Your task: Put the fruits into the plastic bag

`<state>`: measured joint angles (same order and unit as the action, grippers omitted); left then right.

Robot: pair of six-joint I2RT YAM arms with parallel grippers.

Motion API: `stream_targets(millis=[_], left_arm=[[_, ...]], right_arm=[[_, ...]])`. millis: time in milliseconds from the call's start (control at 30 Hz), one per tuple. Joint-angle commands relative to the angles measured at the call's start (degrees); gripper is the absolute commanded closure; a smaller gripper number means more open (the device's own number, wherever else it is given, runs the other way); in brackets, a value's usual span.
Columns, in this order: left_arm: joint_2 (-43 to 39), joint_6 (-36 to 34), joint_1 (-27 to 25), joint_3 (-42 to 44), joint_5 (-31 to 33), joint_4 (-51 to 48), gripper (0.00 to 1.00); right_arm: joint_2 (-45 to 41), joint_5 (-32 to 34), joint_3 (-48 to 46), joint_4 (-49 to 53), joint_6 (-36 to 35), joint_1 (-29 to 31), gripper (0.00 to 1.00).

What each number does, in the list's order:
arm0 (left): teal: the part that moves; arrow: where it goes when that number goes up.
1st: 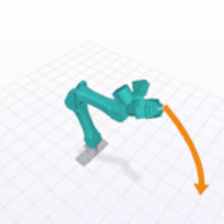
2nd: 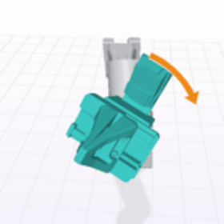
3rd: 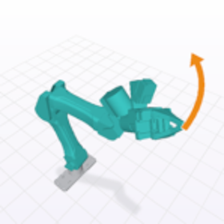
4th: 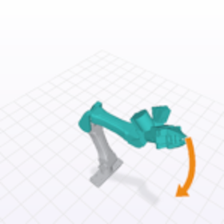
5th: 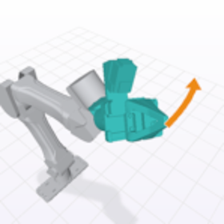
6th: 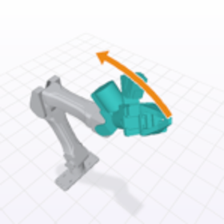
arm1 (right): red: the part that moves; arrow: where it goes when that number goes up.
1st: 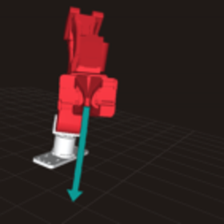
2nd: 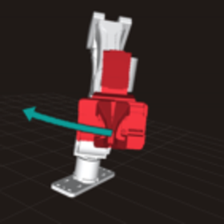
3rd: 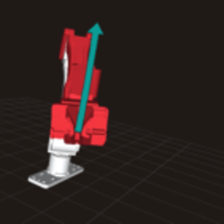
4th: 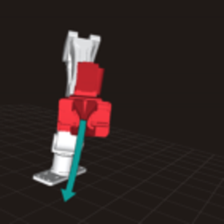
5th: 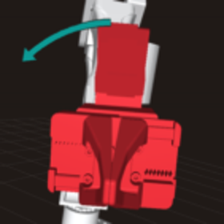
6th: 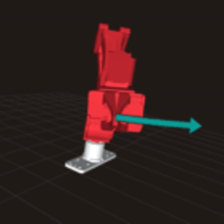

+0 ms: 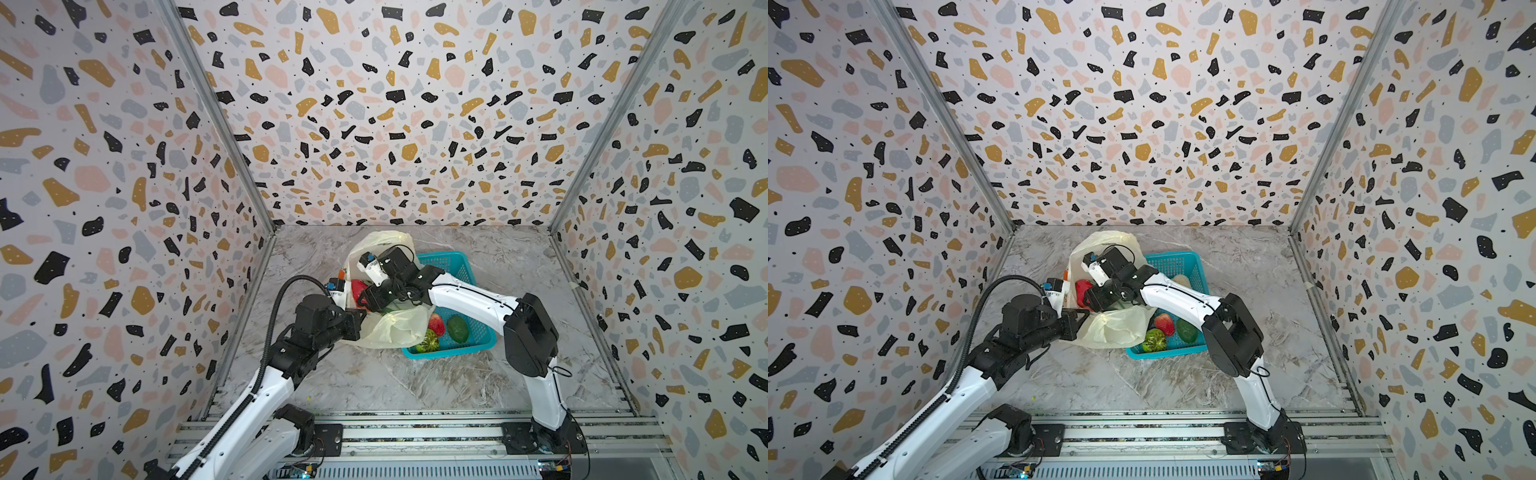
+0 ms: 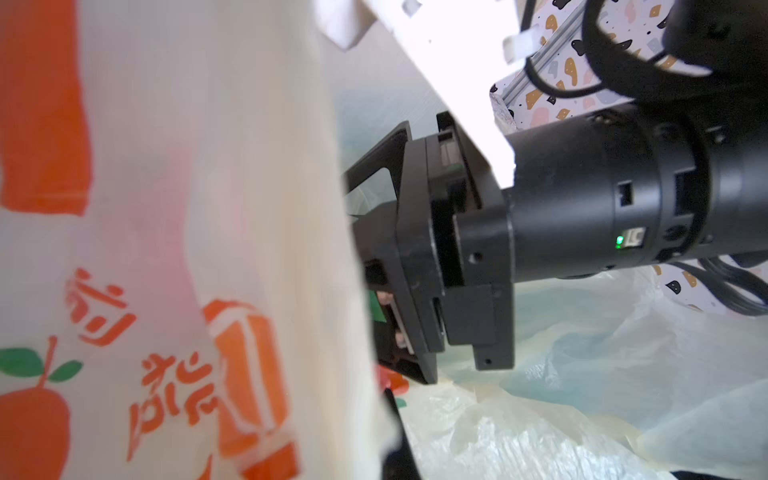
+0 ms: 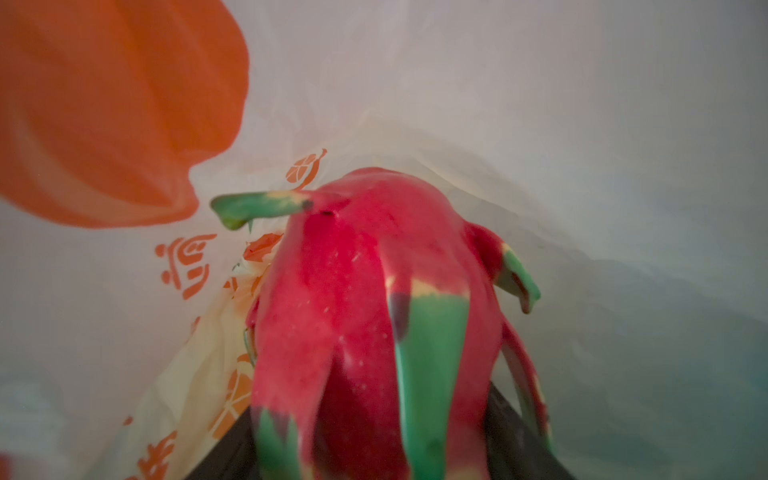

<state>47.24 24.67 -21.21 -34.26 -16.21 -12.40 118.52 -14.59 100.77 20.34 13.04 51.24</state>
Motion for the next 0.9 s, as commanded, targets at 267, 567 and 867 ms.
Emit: stream_targets(millis=[267,567,867], left_arm=[[0.26,0.45,0.29,0.62,3.02,0.46,1.00],[-0.02,1.17,0.27,2.00,4.86,-0.03,1.00],[-1.63,2.05,0.25,2.55,6.84,-0.32,1.00]], right_arm=[[-0.84,4.64,1.18,-1.05,2.98,0.08,0.53],[1.89,3.88,2.34,-0.29,3.61,0.08,0.51],[6.47,6.93,4.52,1.82,6.33,0.15,0.50]])
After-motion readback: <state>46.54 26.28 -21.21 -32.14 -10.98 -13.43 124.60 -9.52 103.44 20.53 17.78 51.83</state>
